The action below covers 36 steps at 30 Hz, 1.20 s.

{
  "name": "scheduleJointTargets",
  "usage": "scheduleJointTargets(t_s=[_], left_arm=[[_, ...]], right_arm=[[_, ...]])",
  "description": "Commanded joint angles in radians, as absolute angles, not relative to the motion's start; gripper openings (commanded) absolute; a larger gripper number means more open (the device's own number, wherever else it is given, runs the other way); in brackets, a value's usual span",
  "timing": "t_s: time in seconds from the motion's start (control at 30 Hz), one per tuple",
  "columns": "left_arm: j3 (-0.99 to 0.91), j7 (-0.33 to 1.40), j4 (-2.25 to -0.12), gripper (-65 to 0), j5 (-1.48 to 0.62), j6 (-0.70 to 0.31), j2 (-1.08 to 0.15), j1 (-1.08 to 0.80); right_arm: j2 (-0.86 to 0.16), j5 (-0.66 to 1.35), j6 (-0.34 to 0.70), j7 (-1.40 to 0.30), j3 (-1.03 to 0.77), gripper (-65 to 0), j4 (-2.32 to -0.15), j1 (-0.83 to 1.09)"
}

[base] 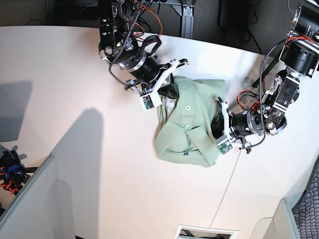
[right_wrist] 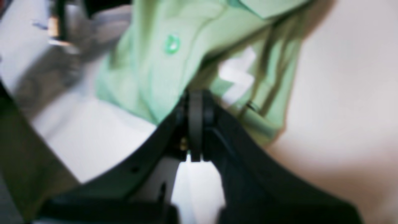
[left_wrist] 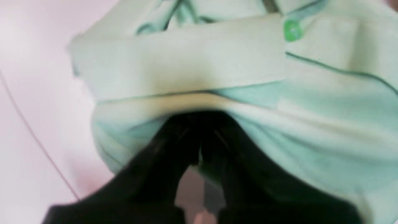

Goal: Fold the T-shirt properly
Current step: 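Tuck and press the bundle edges with both grippers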

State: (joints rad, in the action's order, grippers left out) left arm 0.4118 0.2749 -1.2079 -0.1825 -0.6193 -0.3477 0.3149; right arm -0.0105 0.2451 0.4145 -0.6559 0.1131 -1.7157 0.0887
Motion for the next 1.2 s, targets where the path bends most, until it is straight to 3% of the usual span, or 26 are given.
scheduleJointTargets(t_s=[0.0,0.4,0.6,0.9,1.03,1.17], left_arm=[[0.406,0.247,-1.219,-65.0,-0.186,-0.617,-0.352,0.345],[0.405,0.187,-1.22,-65.0,-0.105,-0.613,-0.389,0.352],[0.403,0.199,-1.236,-65.0,-0.115,-0.612,-0.485,0.351],[0.244,0.345,-1.684,-65.0,-0.299,-0.61,-0.607,0.108],[0.207,0.355,-1.859,-65.0,-0.349,-0.61,-0.6,-0.029],[0.207,0.356,-1.878,-65.0,-0.347,-0.609,-0.542,-0.058]], right_arm=[[-0.003,0.263,0.416,-0.634,0.118,-65.0,-1.736,0.079],[0.053,0.244,0.416,-0.633,0.204,-65.0,-1.735,0.081],[0.052,0.184,0.416,-0.633,0.195,-65.0,-1.736,0.081],[0.01,0.178,0.416,-0.657,-0.004,-65.0,-1.836,0.081],[-0.026,0.344,0.416,-0.717,-0.079,-65.0,-1.885,0.081],[-0.024,0.487,0.419,-0.712,-0.047,-65.0,-1.878,0.083]])
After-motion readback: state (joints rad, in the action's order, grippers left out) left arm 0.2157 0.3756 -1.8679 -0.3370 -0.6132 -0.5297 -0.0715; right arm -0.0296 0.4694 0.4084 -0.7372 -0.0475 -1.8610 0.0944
